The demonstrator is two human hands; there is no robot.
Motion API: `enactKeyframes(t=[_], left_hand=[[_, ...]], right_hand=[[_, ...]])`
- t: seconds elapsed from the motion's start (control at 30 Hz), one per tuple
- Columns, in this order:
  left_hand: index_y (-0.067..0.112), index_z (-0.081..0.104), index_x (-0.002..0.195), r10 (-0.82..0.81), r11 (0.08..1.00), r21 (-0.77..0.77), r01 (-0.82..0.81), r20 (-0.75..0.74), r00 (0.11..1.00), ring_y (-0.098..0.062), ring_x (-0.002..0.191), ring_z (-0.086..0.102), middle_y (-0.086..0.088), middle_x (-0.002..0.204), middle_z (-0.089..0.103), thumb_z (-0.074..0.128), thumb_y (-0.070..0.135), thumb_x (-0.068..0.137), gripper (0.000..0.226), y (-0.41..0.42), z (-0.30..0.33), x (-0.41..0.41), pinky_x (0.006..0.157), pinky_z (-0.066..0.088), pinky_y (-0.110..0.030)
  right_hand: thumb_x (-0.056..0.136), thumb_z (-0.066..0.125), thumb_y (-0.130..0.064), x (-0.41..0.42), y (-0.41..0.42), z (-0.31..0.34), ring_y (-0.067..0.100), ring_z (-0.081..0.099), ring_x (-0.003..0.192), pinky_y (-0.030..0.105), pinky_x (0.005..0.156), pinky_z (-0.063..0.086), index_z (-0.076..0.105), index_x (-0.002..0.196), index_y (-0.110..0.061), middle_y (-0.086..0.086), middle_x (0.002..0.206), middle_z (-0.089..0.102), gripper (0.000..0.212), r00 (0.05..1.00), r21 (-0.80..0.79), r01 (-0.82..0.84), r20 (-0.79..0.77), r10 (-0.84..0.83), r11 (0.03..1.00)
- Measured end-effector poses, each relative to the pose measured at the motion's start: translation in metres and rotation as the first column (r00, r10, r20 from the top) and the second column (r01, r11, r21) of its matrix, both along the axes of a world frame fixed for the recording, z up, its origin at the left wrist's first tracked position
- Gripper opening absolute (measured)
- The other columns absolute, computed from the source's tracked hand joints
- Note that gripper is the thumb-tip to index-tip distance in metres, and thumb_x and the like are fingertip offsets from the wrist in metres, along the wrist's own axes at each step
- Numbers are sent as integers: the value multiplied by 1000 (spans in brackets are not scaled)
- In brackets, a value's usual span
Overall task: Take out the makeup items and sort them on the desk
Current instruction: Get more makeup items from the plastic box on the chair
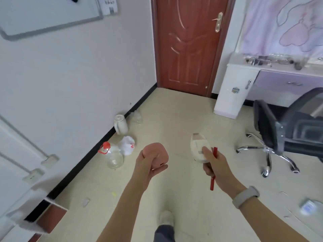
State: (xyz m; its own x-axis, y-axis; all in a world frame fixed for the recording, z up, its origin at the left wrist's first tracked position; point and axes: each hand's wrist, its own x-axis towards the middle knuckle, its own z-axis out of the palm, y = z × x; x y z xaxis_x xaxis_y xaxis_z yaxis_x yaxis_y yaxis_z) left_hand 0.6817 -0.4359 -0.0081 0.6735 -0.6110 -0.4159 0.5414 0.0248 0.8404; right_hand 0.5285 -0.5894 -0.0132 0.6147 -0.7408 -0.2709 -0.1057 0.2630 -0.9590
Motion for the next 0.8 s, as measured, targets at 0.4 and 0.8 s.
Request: enactKeyframes(t=[0.4,0.8], left_hand=[[2,54,116,-328,939,107,327,-16,945,-32,89,62,-20,117,55,58,14,88,30,-340,2,140,58,57,-31],[1,57,100,-447,869,190,456,-90,890,-28,80,62,-17,106,54,62,17,87,21,-701,-27,148,54,57,-32]], right_hand=[[91,53,-28,81,-267,19,8,24,30,16,33,17,42,69,-11,-5,38,33,30,922,3,359,-156,-354,933],[94,50,-27,89,-593,-17,7,26,29,16,31,23,44,75,-8,-5,37,36,27,849,54,516,-162,-503,855]])
